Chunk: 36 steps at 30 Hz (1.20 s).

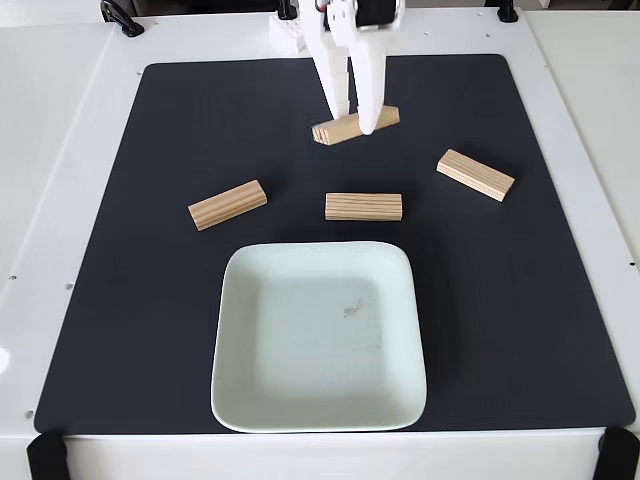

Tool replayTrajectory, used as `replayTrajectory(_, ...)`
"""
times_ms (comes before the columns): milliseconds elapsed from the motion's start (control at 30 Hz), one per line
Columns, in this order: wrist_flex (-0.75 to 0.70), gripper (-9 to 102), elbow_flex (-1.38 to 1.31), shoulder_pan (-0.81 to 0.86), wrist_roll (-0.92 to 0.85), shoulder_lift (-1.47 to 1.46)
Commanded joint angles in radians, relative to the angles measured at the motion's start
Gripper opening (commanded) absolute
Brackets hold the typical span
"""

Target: Pick up the wooden block and place them on the plate.

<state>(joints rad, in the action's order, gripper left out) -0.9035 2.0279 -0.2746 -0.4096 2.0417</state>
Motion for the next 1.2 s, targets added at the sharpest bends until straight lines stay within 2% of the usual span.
replayTrajectory(0,-0.043,0,-0.140,-0.011,0.071,0.023)
replayTrajectory(133,0.011,0,-0.331,0.012,0.158,-0.192)
replayTrajectory(333,0.114,0,-0.894,0.094,0.316,-0.686)
replayTrajectory(500,0.101,0,-1.371,0.141,0.382,-1.048)
replayTrajectory(633,0.100,0,-1.612,0.160,0.434,-1.259)
replayTrajectory(767,0.104,0,-1.729,0.156,0.440,-1.387)
replayTrajectory(1167,0.114,0,-1.747,0.120,0.428,-1.502)
